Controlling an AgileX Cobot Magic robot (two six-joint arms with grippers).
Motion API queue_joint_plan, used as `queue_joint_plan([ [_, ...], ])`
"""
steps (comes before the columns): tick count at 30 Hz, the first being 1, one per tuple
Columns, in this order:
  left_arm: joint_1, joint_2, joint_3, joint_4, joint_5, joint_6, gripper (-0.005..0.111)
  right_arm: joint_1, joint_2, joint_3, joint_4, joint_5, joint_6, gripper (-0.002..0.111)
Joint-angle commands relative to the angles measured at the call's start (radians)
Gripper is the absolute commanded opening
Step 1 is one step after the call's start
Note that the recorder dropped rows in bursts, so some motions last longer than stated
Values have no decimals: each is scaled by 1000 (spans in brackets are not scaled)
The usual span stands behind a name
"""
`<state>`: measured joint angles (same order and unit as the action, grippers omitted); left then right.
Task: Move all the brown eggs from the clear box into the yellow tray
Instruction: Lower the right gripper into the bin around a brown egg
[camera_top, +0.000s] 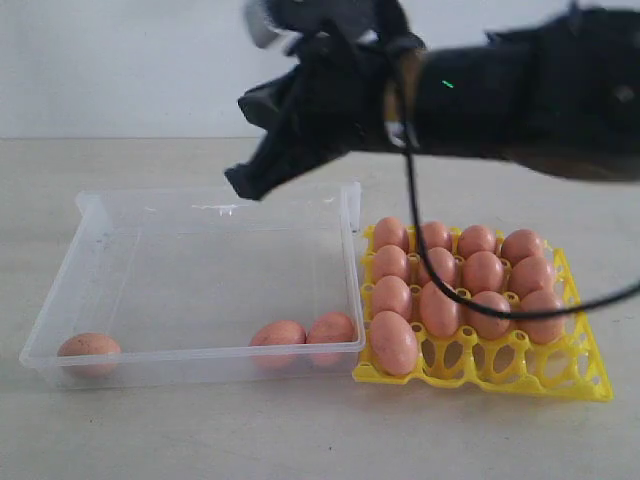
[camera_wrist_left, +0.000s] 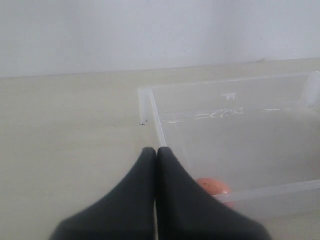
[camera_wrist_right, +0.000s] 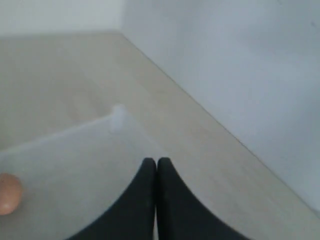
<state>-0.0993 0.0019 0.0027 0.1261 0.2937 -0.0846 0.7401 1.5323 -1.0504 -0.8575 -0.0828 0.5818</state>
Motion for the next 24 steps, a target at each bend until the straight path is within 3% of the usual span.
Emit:
queue_joint_plan([
  [1,-3,-2,-3,-48,-7,3,-4,109,231,-494,209,895,-345,0],
  [4,-3,-2,-3,-59,-7,3,-4,82,430,-891,727,1281,-821,0],
  [5,-3,-2,-3,-59,-7,3,-4,71,525,-1023,869,1304,-946,0],
  [7,-3,-2,-3,-59,-5,3,-4,57,590,-1096,978,1304,-1029,0],
  [10,-3,-2,-3,-59,-5,3,-4,57,660,-1111,976,1304,-1314,9],
  [12,-3,-2,-3,-59,-5,3,-4,55,695,-1089,976,1304,-1374,31],
  [15,-3,-2,-3,-59,11,3,-4,55,732,-1083,950,1304,-1490,52],
  [24,-3,-2,-3,-26,13,3,-4,24,761,-1083,961,1304,-1484,57],
])
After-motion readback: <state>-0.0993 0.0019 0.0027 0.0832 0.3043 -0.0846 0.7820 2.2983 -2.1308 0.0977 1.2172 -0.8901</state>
